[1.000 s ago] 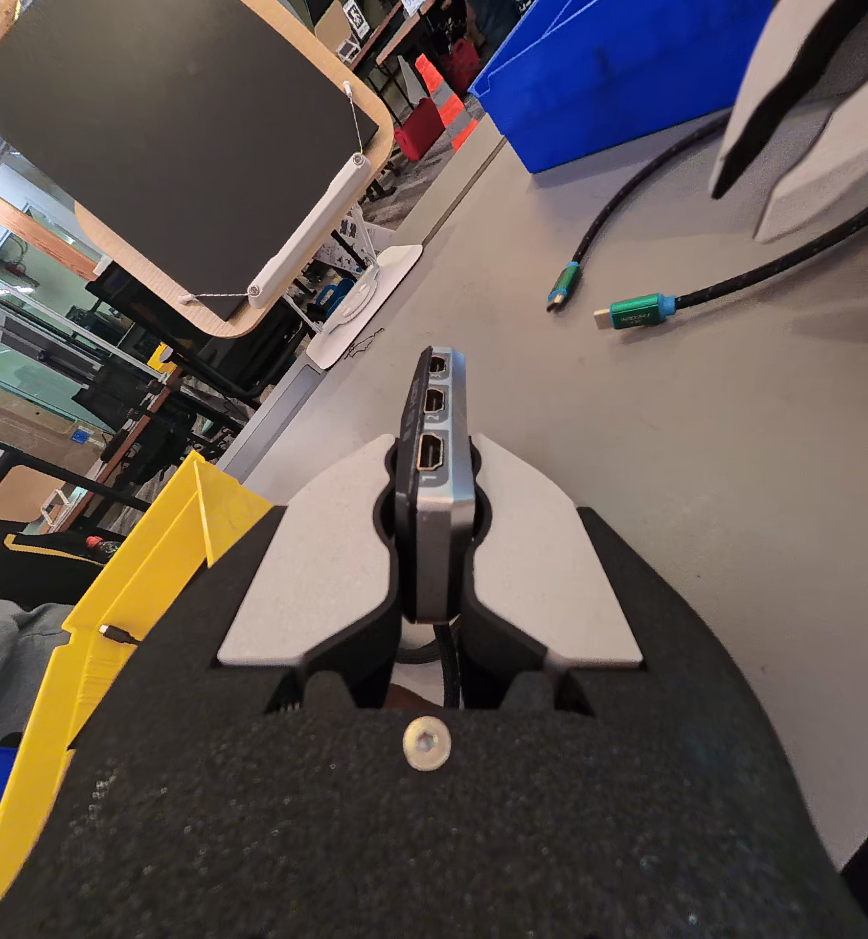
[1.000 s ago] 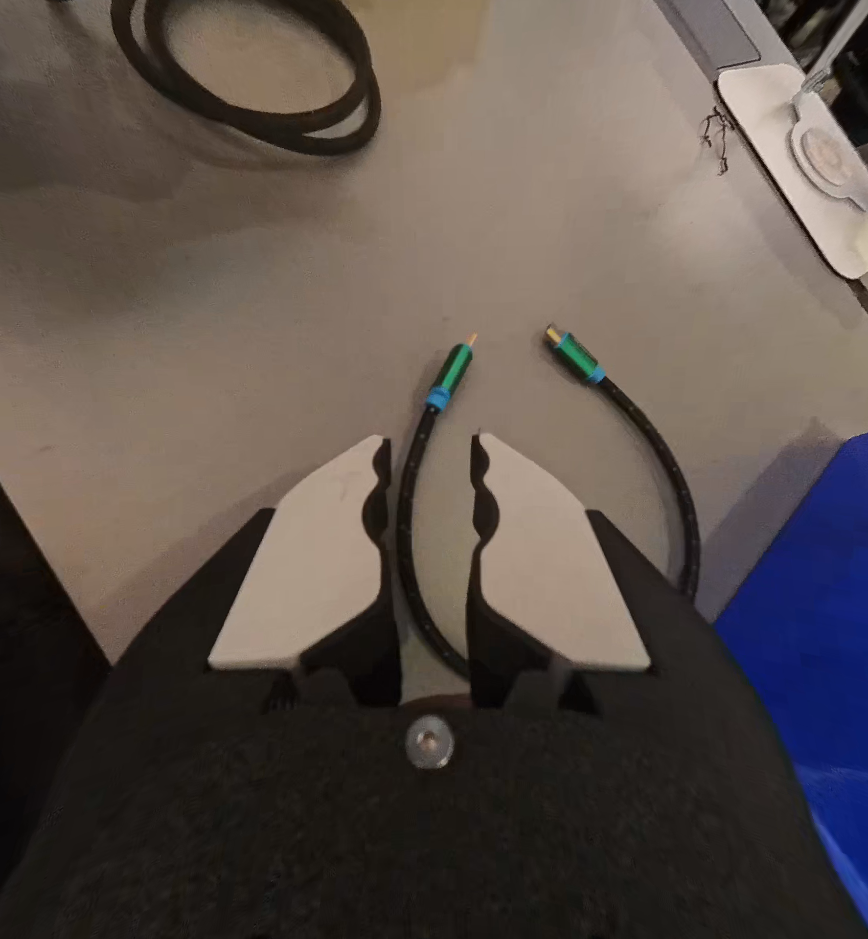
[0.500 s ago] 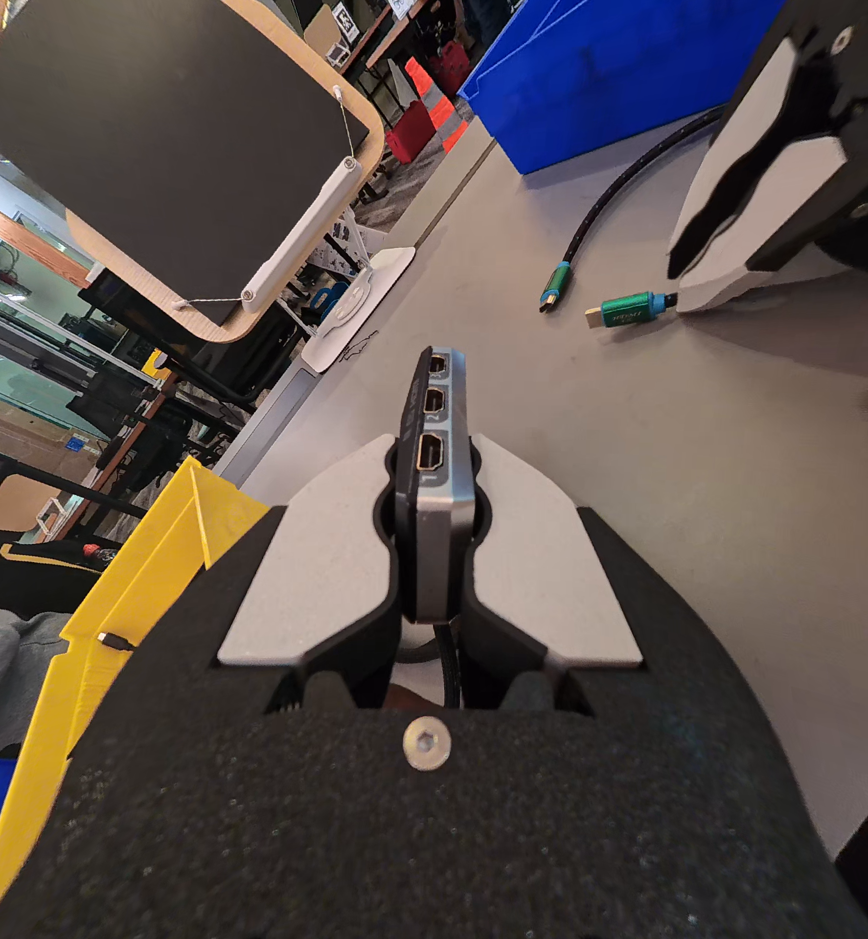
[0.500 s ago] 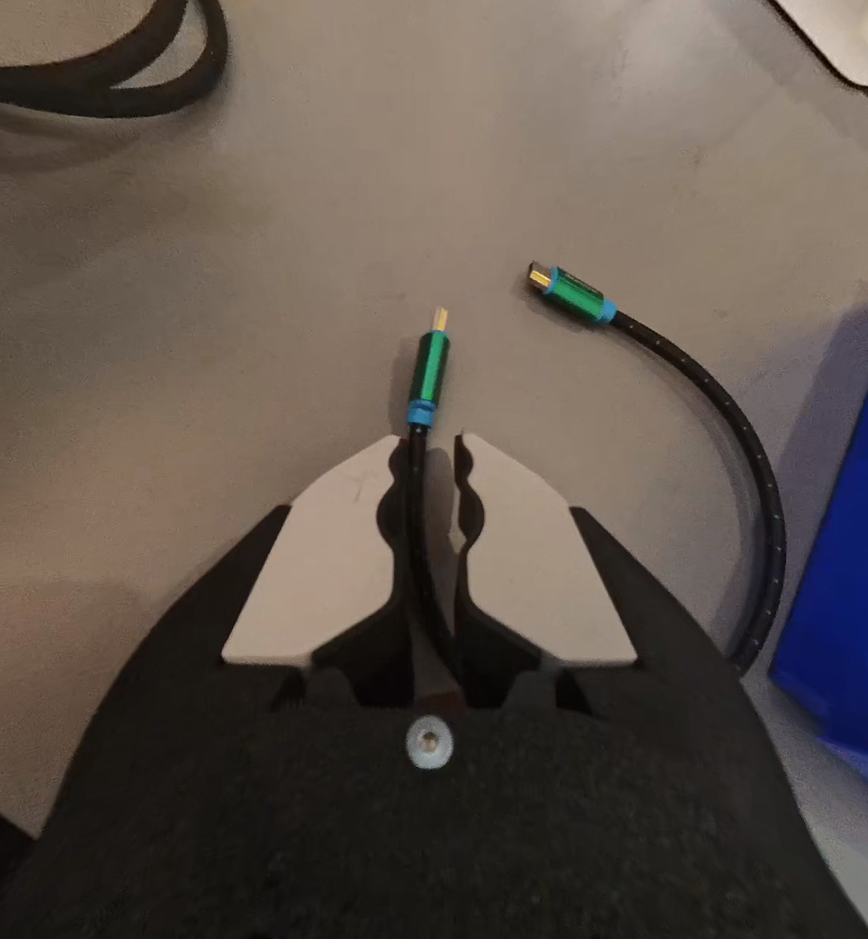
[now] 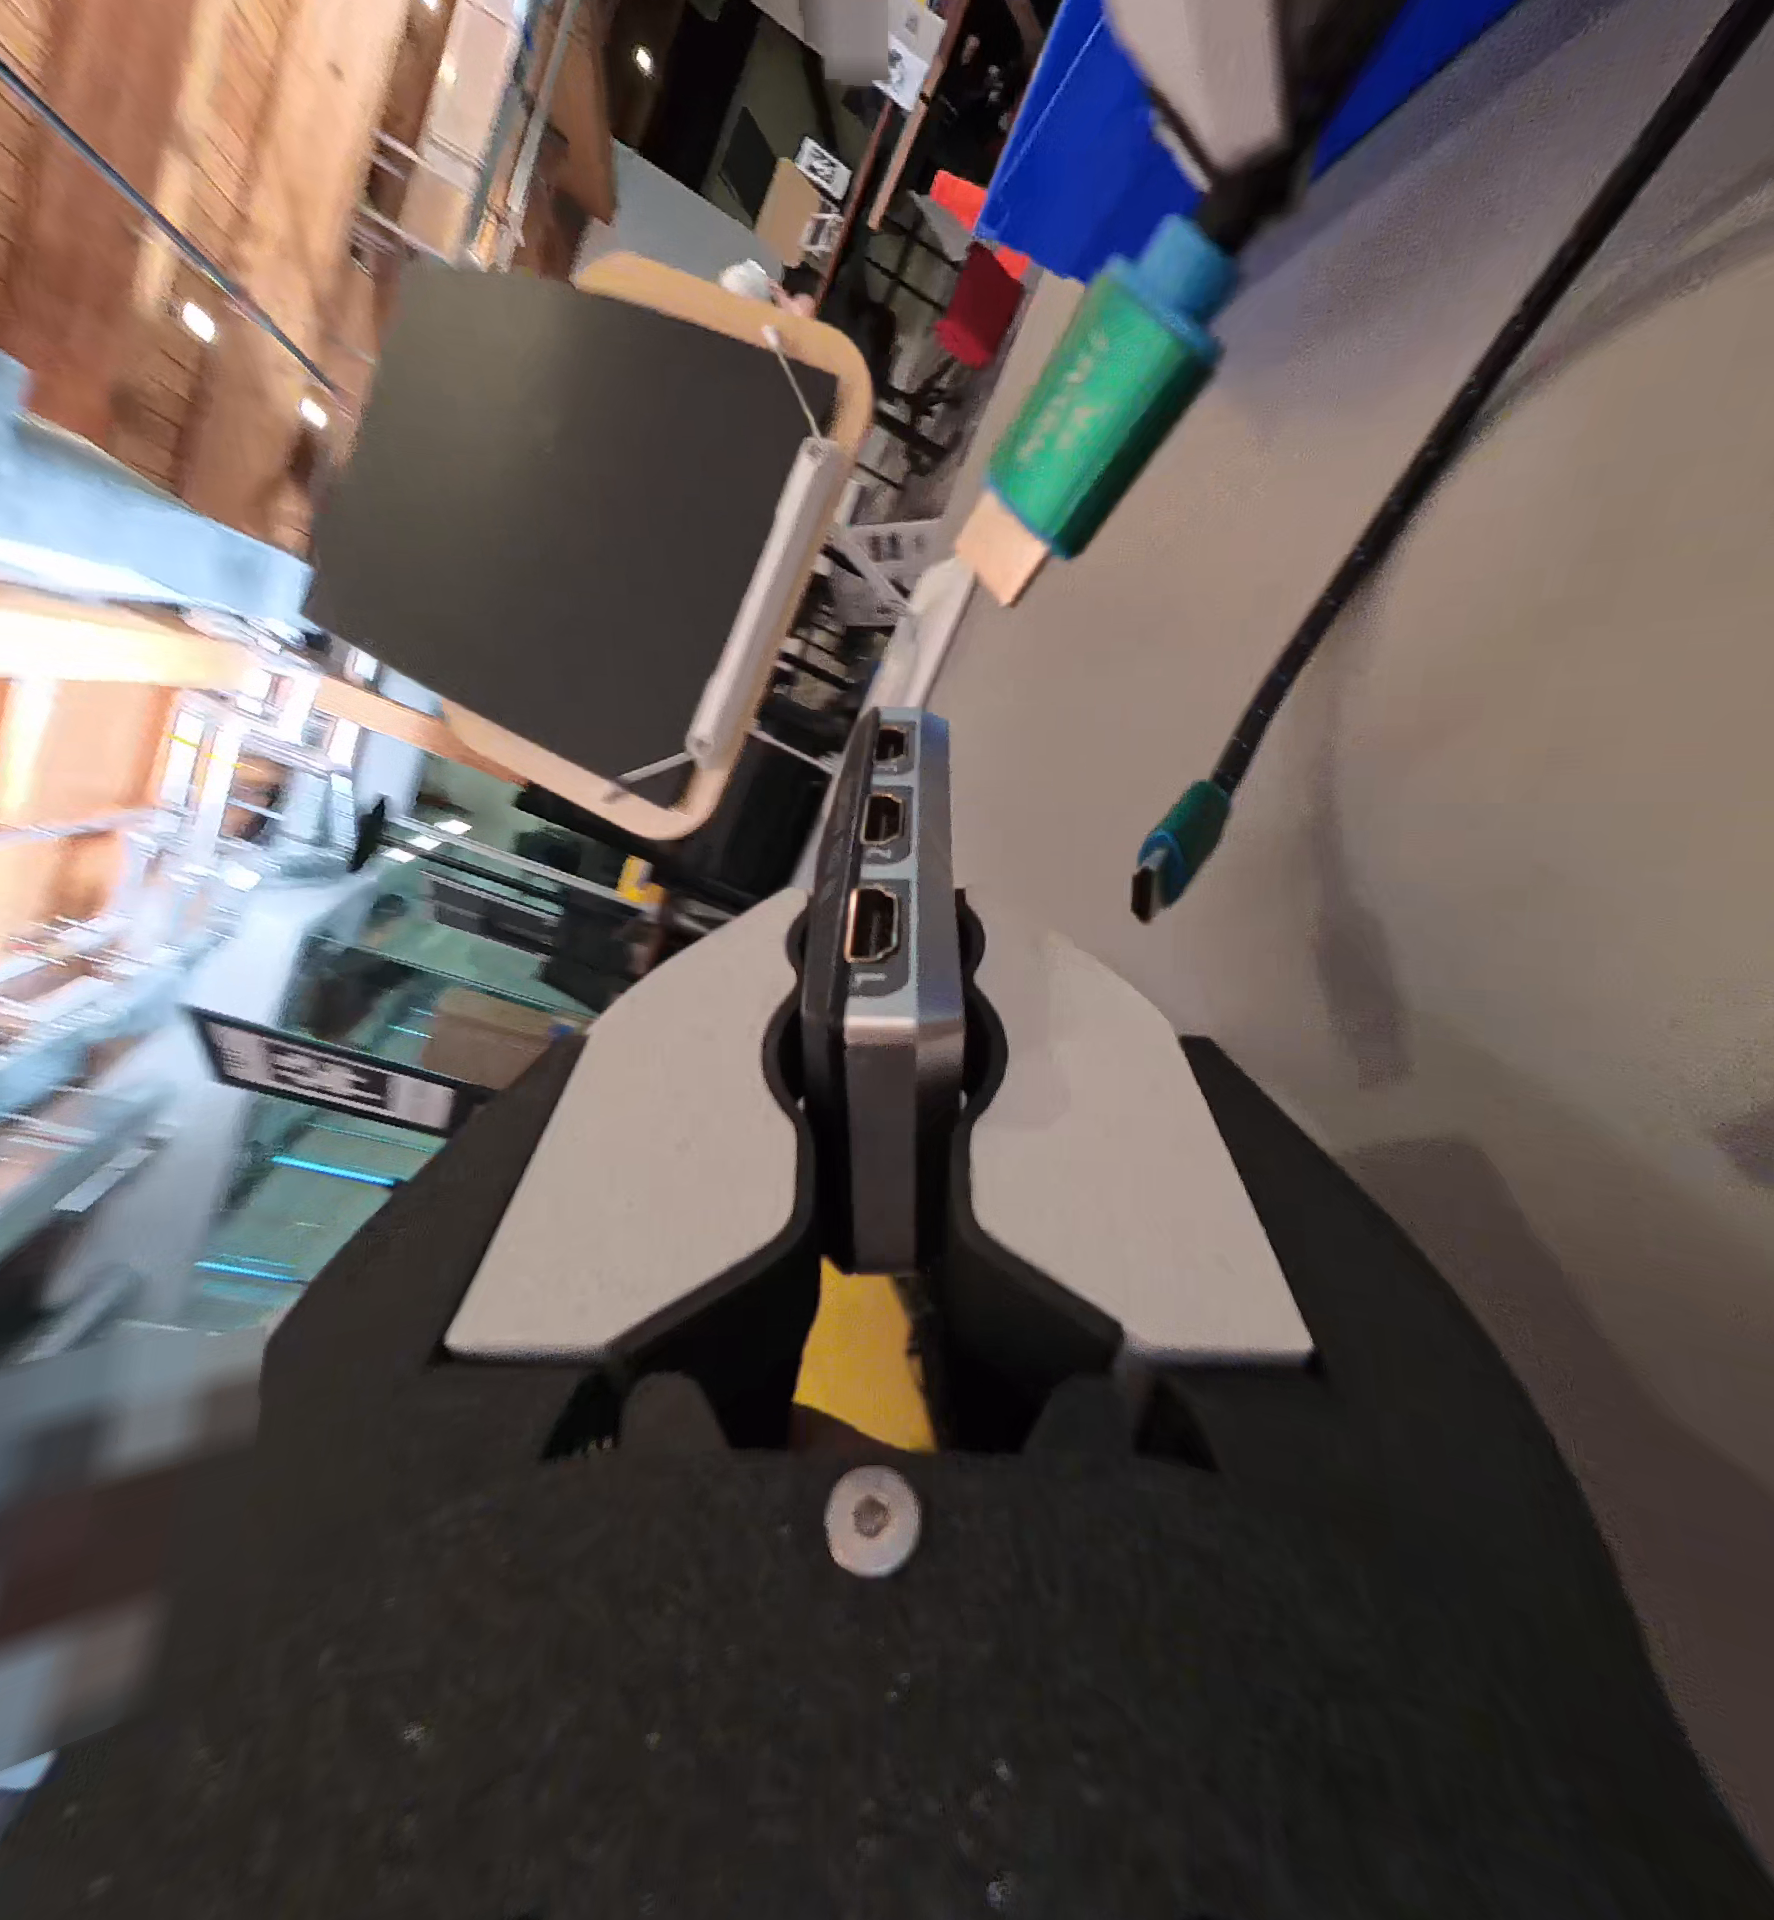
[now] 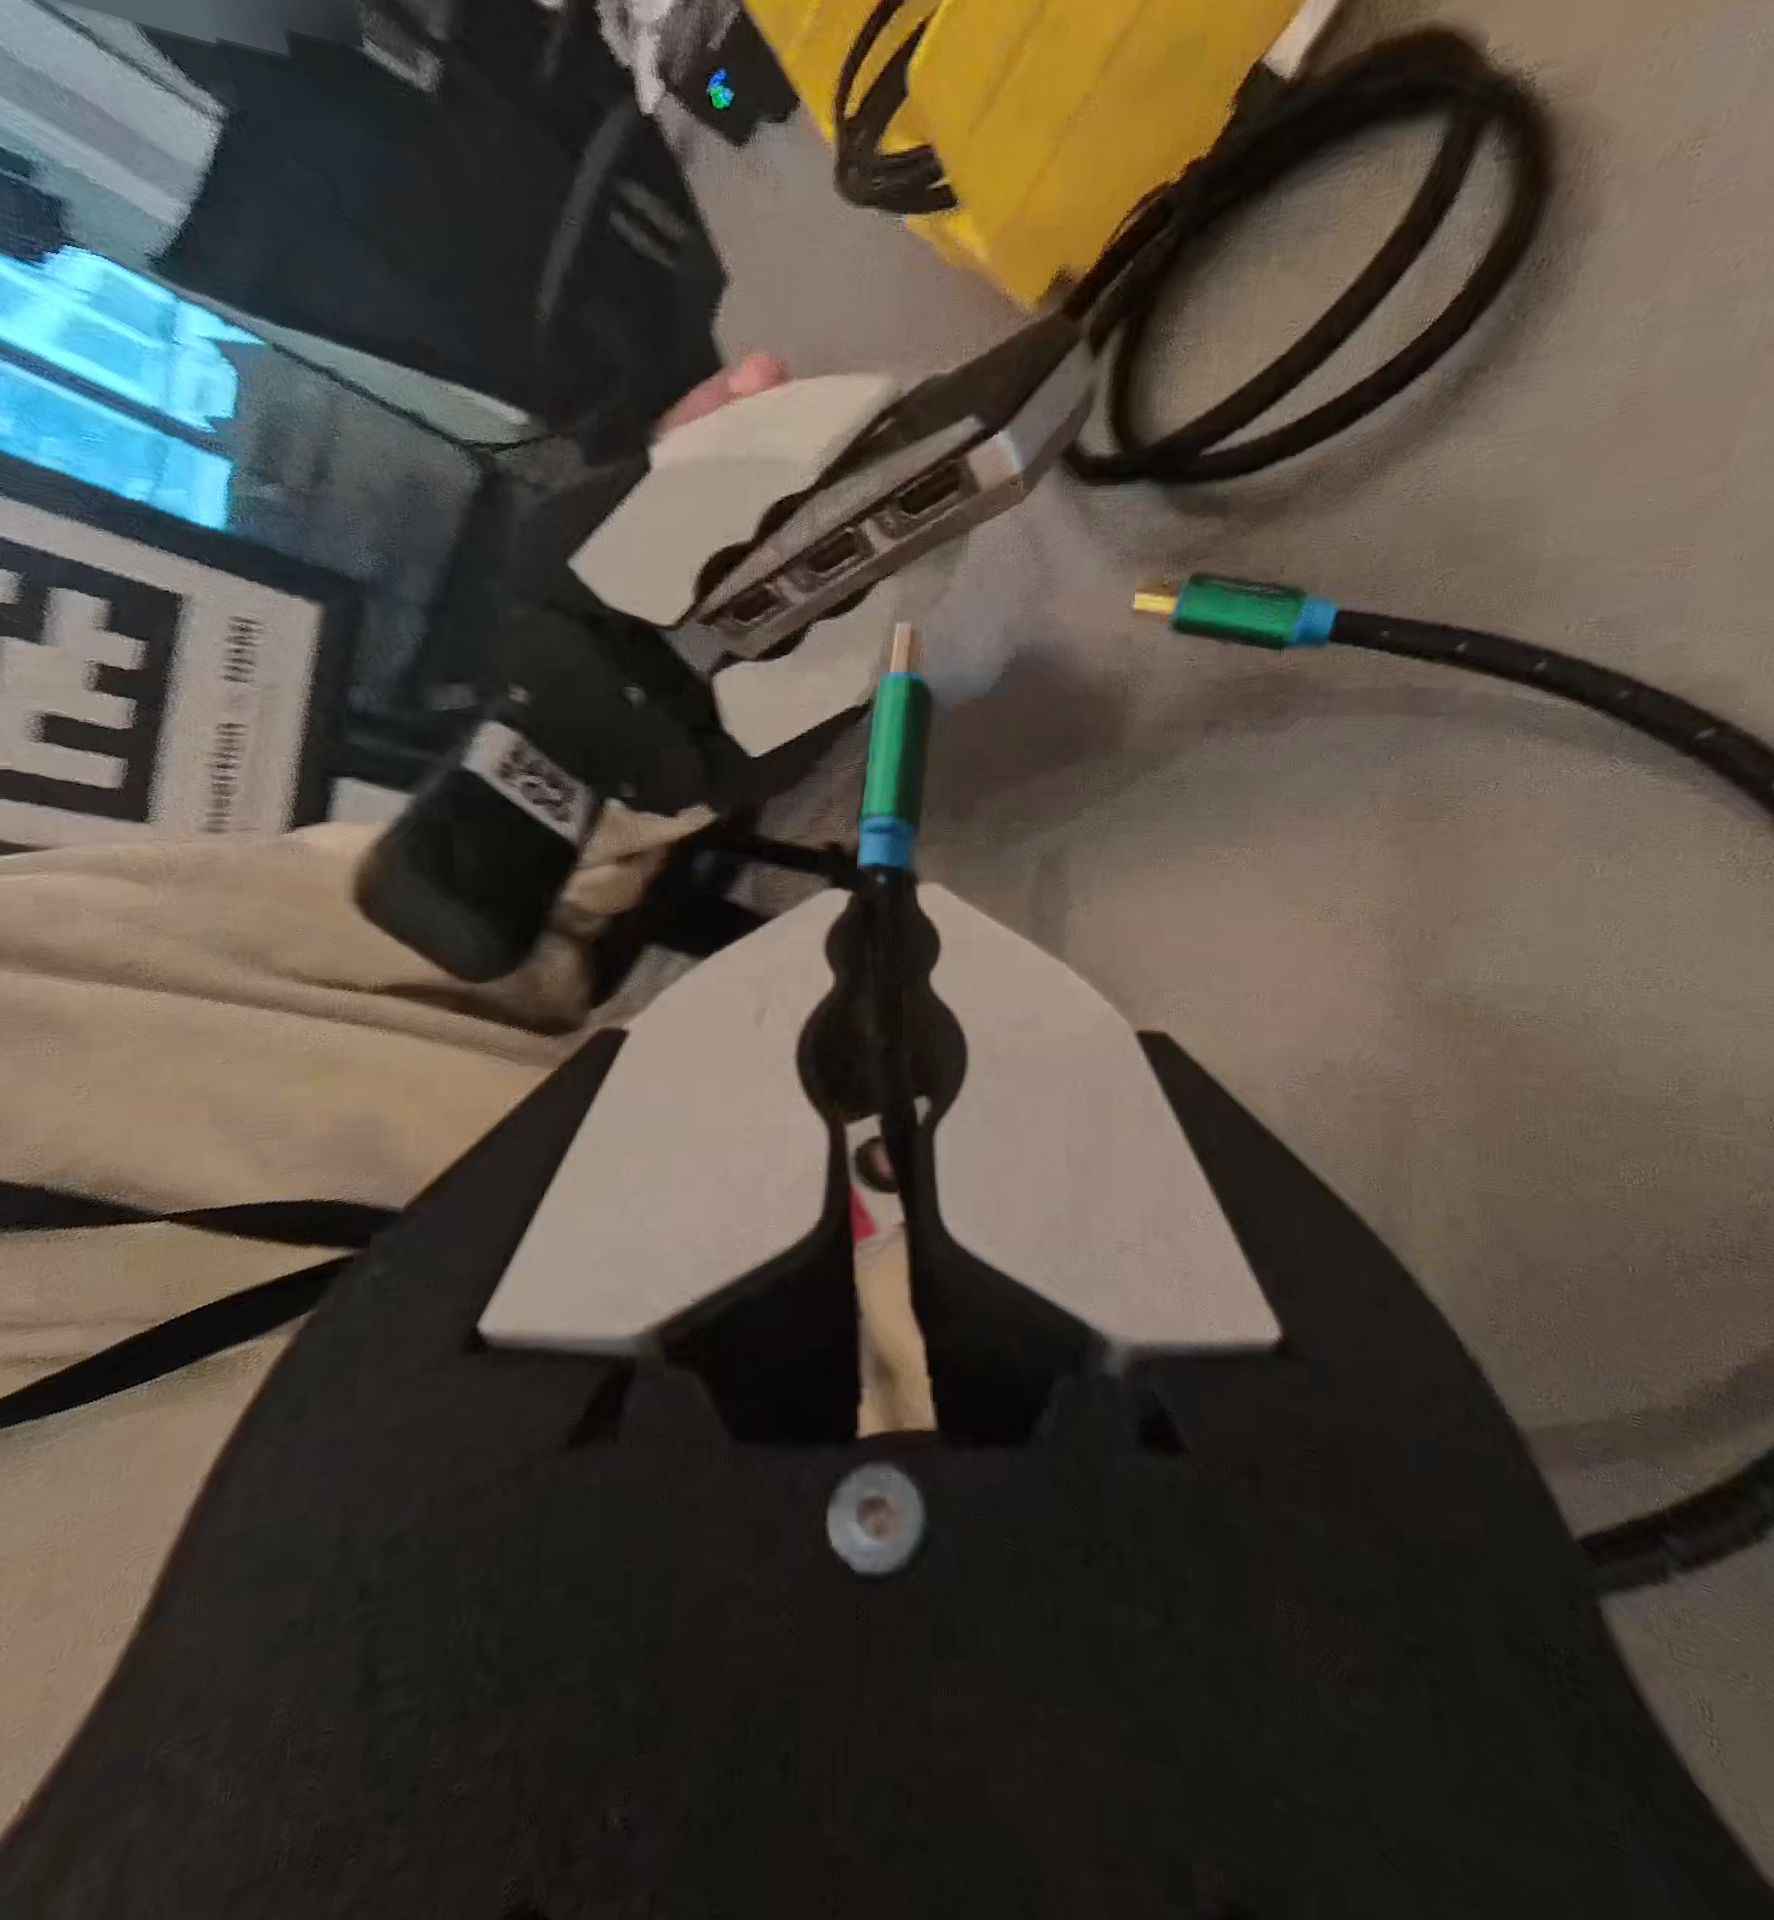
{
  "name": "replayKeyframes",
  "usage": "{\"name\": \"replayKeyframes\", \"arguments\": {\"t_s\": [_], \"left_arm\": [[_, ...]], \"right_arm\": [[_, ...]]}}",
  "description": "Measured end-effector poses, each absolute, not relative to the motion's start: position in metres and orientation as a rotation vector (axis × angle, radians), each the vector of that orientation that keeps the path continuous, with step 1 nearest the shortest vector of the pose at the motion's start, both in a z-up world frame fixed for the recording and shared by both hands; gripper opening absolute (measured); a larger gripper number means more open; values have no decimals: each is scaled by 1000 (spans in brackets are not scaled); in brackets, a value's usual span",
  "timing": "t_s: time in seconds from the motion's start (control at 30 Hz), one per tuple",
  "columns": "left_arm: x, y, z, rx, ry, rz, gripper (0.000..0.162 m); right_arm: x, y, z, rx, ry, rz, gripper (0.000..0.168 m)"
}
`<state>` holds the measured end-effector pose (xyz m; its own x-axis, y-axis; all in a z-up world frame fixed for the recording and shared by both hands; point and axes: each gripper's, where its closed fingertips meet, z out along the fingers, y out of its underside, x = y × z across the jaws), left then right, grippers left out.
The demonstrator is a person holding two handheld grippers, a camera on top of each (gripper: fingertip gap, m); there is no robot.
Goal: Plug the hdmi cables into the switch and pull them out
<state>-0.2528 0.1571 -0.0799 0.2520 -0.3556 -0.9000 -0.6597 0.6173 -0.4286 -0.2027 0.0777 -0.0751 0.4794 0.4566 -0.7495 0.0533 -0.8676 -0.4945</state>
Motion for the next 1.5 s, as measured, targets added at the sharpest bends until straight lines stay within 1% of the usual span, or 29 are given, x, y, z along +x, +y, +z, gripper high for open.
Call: {"name": "replayKeyframes", "arguments": {"t_s": [0.17, 0.27, 0.37, 0.6, 0.8, 1.5], "left_arm": [[-235, 148, -67, -761, 1316, 420, 22], [-231, 151, -60, -743, 1273, 450, 24], [-232, 154, -60, -745, 1254, 460, 22], [-232, 153, -56, -717, 1229, 488, 22], [-231, 150, -54, -672, 1225, 521, 22], [-232, 140, -59, -575, 1271, 543, 23]], "right_arm": [[-215, 66, -54, -2319, -403, 1803, 6], [-216, 66, -49, -2300, -357, 1900, 6], [-214, 72, -44, -2239, -291, 1965, 6], [-200, 91, -48, -2157, -84, 2043, 6], [-193, 93, -46, -2119, -20, 2085, 6], [-188, 88, -58, -2180, -59, 2143, 6]]}}
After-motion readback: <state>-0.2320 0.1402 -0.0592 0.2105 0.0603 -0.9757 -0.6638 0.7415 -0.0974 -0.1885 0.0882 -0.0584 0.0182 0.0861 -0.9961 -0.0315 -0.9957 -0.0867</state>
